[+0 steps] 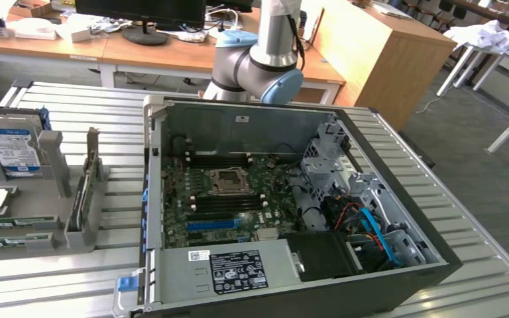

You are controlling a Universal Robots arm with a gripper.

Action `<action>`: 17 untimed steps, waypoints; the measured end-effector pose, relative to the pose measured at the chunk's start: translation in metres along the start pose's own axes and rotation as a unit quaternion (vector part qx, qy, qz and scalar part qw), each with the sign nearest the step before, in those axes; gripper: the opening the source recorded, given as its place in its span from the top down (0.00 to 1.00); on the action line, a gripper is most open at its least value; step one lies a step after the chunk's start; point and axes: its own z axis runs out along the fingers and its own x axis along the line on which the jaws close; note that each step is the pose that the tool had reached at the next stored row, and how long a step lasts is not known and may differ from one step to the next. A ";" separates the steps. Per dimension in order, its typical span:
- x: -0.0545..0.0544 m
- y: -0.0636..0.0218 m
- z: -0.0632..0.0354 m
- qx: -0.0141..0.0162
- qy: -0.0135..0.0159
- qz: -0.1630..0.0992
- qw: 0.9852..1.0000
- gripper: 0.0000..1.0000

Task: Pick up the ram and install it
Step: 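Pick up the ram and move it above insertion slot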

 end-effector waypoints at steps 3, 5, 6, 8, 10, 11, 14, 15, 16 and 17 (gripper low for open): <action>0.000 0.0000 0.0001 0.000 0.000 0.000 1.000 0.89; 0.000 0.0000 0.0001 0.000 0.000 -0.001 1.000 0.89; 0.000 0.0000 0.0001 0.000 0.000 -0.003 1.000 0.89; 0.000 0.0000 0.0001 0.000 0.000 -0.006 1.000 0.89; 0.000 0.0000 0.0000 0.000 0.000 -0.007 1.000 0.89; 0.000 0.0000 0.0001 0.000 0.000 -0.007 1.000 0.89; 0.000 0.0000 0.0001 0.000 0.000 -0.007 1.000 0.89; 0.000 0.0000 0.0001 0.000 0.000 -0.007 1.000 0.89; 0.000 0.0000 0.0001 0.000 0.000 -0.007 1.000 0.89; 0.000 0.0000 0.0000 0.000 0.000 -0.007 1.000 0.89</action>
